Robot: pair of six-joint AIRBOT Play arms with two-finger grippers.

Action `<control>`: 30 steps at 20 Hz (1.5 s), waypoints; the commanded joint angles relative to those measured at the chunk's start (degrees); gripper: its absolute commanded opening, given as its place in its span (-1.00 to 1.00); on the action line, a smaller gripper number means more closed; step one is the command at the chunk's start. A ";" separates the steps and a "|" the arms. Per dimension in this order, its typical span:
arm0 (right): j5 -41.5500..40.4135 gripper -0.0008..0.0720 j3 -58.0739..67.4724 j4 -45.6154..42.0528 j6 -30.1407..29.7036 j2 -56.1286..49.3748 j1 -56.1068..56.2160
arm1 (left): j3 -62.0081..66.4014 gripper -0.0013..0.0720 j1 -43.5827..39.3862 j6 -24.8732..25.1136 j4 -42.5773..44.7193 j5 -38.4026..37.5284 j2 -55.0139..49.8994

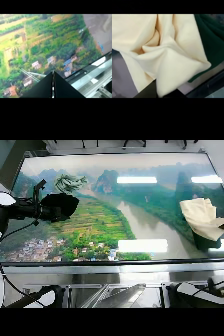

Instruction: Fold the shirts.

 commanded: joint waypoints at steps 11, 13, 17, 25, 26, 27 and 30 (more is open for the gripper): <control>9.35 0.96 7.67 -16.13 -3.19 13.46 -0.90 | 0.07 -0.92 0.02 -0.24 0.13 1.33 1.51; 8.94 0.96 9.94 -18.64 -3.04 18.60 -0.90 | 0.07 -0.93 -0.02 -0.48 -0.55 2.51 1.81; 10.95 0.96 10.78 1.55 1.57 26.05 0.31 | 0.04 -0.92 -0.04 -0.48 -1.90 1.97 1.81; -16.04 -0.91 -21.62 25.70 8.00 46.21 43.91 | 0.02 -0.93 -10.71 -2.05 0.33 1.27 2.08; -21.57 -0.91 -26.05 24.94 8.52 46.75 50.53 | -0.26 -0.93 -12.44 -3.63 3.15 0.83 2.97; -25.64 -0.91 -29.20 22.38 10.01 45.83 56.72 | -1.22 -0.93 -13.90 -4.79 5.42 1.03 4.59; -31.12 -0.91 -30.71 16.52 11.32 36.11 68.43 | -6.38 -0.93 -14.95 -7.28 9.14 1.51 11.65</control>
